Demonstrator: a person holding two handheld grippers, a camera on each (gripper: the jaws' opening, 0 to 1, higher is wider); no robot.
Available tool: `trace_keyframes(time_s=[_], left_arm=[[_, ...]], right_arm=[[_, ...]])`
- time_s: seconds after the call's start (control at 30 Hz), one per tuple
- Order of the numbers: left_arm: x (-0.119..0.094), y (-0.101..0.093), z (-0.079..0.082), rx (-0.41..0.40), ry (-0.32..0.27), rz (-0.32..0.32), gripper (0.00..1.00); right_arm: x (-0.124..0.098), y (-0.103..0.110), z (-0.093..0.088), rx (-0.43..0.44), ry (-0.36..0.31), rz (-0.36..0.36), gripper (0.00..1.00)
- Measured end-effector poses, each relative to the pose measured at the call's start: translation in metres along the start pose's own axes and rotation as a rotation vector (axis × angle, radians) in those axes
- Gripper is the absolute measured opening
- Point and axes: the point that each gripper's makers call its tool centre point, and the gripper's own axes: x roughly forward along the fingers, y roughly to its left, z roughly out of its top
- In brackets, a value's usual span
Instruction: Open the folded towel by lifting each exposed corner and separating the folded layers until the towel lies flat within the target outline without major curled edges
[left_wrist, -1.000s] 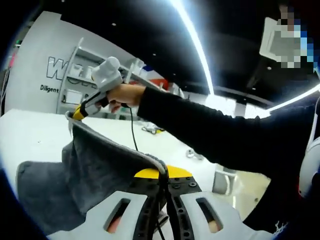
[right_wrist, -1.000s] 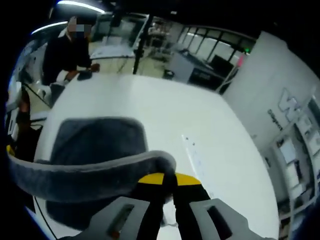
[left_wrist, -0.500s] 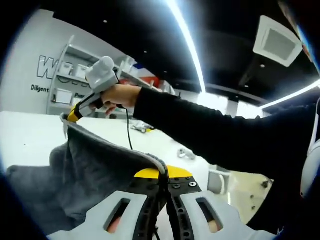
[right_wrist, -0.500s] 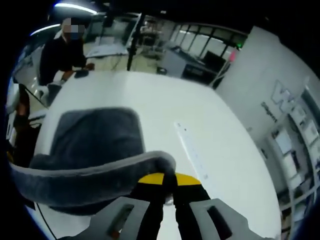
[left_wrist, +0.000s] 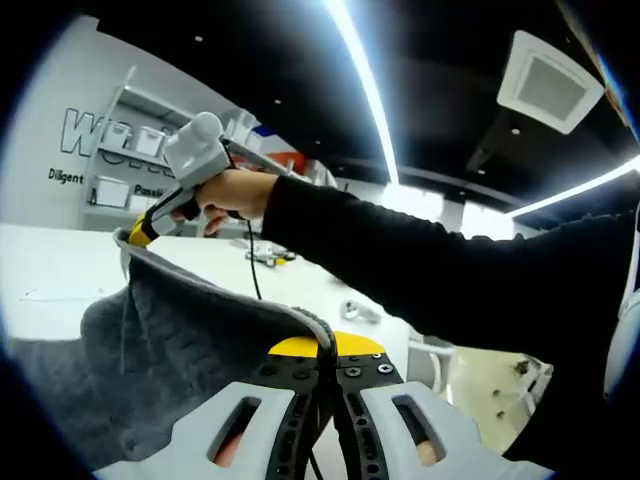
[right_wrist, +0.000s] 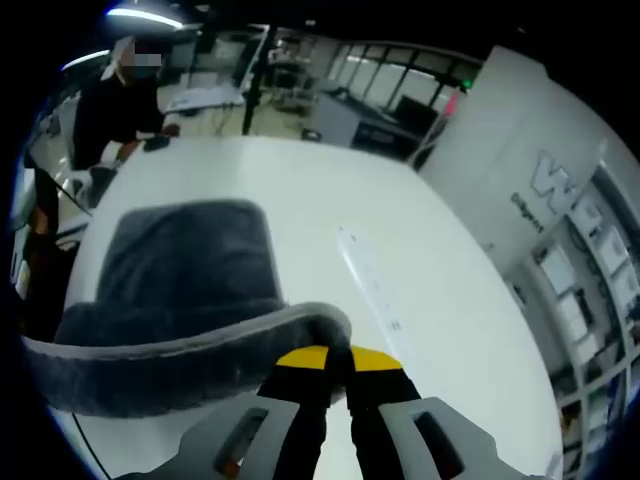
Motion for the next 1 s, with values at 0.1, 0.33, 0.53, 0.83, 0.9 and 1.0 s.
trace_keyframes(time_s=[0.1,0.33,0.53,0.83,0.9,1.0], left_arm=[[0.002,-0.004,0.0,0.003,0.001,-0.009,0.0],[0.012,-0.01,0.0,0.052,0.011,-0.018,0.0],[0.068,-0.022,-0.005,0.073,0.025,-0.032,0.0],[0.074,-0.022,-0.002,0.08,0.027,-0.045,0.0],[0.076,-0.025,-0.003,0.082,0.027,-0.054,0.0],[0.074,-0.028,-0.004,0.085,0.027,-0.065,0.0]], right_arm=[[-0.003,-0.001,-0.007,0.0,0.008,-0.005,0.01],[-0.008,-0.001,-0.023,0.018,0.014,-0.012,0.01],[-0.017,-0.006,-0.038,0.04,0.013,-0.034,0.01],[-0.027,-0.013,-0.055,0.06,0.01,-0.063,0.01],[-0.03,-0.014,-0.061,0.062,0.016,-0.068,0.01],[-0.034,-0.015,-0.071,0.068,0.026,-0.072,0.02]])
